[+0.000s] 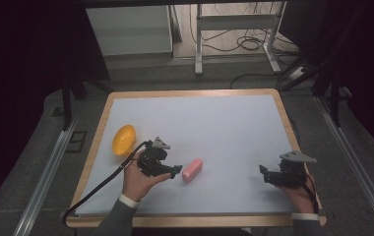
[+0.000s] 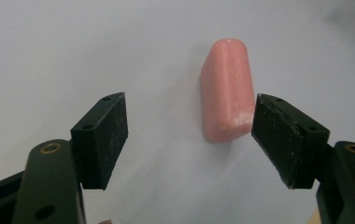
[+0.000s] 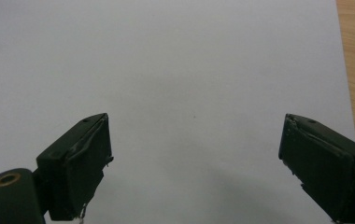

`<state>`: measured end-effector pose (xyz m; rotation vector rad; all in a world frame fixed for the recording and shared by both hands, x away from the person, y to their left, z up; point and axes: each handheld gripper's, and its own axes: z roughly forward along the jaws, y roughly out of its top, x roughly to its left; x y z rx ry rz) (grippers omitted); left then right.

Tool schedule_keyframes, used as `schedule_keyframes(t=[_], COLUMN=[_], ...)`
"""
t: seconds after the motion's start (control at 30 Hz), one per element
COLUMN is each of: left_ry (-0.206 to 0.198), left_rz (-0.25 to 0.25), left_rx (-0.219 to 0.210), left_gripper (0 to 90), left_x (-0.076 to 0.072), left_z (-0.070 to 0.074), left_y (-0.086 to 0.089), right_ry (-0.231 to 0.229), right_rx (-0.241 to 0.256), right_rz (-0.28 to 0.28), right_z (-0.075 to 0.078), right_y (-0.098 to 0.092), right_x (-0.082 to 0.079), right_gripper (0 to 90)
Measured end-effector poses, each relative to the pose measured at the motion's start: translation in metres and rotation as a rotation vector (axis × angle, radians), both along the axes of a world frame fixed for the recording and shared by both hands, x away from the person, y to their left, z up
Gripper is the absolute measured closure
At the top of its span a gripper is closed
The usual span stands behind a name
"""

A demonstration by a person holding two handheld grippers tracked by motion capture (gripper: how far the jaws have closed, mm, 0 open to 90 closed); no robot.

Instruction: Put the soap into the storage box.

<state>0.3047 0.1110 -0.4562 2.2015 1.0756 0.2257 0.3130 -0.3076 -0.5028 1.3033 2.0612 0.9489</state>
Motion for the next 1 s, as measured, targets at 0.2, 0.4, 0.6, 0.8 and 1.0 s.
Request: schedule_keyframes(t=[0.2,0.4,0.6,0.8,1.0], left_ry=[0.011,0.020,0.030,0.020,0.028], left_rz=[-0.014,-0.035,-0.026,-0.038,-0.055], left_rx=[0.017,0.003,0.011,0.042,0.060], left_gripper=[27.1,27.1,27.4,27.3,27.4], left_x=[0.002,0.003,0.006,0.007,0.010], left_z=[-0.003,-0.004,-0.010,-0.012,-0.017], left_y=[-0.013,-0.026,-0.030,-0.045,-0.059], right_ry=[0.002,0.007,0.010,0.015,0.015], right_rx=[-0.001,-0.006,-0.007,-0.011,-0.013], right_rz=[-0.002,-0.002,-0.005,-0.003,-0.003], right_z=[-0.001,-0.002,-0.003,-0.004,-0.004], right_y=[0.000,0.000,0.000,0.001,0.001], right_x=[0.000,0.001,0.001,0.002,0.002], right_gripper=[9.1,9.1,9.1,9.1,9.1])
